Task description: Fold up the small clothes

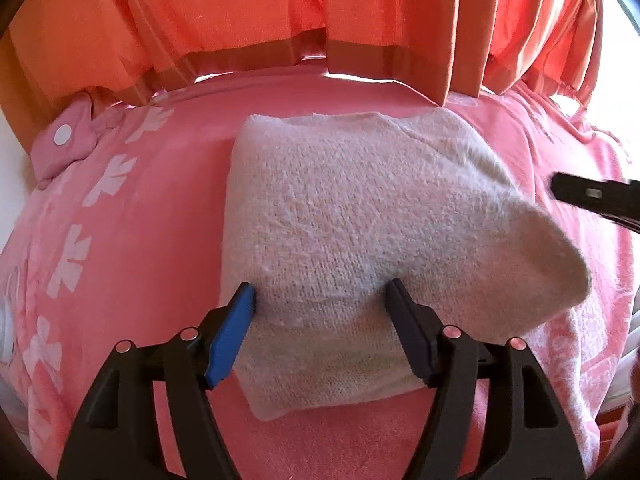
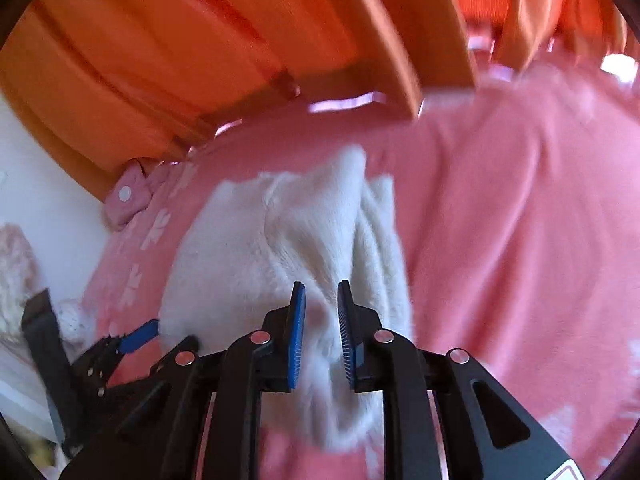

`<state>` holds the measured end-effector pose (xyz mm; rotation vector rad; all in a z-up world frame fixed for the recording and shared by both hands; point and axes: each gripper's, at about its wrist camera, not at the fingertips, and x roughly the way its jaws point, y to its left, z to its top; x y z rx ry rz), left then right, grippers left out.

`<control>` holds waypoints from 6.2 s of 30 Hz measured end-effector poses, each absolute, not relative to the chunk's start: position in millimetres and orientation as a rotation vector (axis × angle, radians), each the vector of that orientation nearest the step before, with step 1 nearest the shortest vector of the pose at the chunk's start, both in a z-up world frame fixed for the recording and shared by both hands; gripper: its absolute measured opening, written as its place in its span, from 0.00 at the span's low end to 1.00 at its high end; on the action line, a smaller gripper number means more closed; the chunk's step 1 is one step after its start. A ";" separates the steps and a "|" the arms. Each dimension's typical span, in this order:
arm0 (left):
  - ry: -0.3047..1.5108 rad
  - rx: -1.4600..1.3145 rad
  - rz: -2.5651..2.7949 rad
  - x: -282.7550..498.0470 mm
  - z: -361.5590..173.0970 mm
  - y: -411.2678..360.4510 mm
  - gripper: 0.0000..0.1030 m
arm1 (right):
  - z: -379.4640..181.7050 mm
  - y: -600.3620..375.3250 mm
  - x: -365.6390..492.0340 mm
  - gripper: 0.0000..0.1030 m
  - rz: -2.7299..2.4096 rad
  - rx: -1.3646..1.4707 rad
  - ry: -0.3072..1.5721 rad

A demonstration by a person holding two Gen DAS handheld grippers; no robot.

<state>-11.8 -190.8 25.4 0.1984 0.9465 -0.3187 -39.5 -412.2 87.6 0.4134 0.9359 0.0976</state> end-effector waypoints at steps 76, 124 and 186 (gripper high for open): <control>1.080 0.156 -0.311 -31.8 -8.6 -130.4 0.39 | 40.1 -377.9 -29.4 0.10 0.079 0.444 1.144; 1.101 0.000 -0.428 34.9 9.1 -175.7 0.96 | 6.8 -416.2 -12.1 0.85 -0.021 0.648 1.070; 1.086 -0.205 -0.651 5.1 85.3 -89.1 0.75 | 94.4 -463.1 -130.2 0.21 -0.218 0.676 1.006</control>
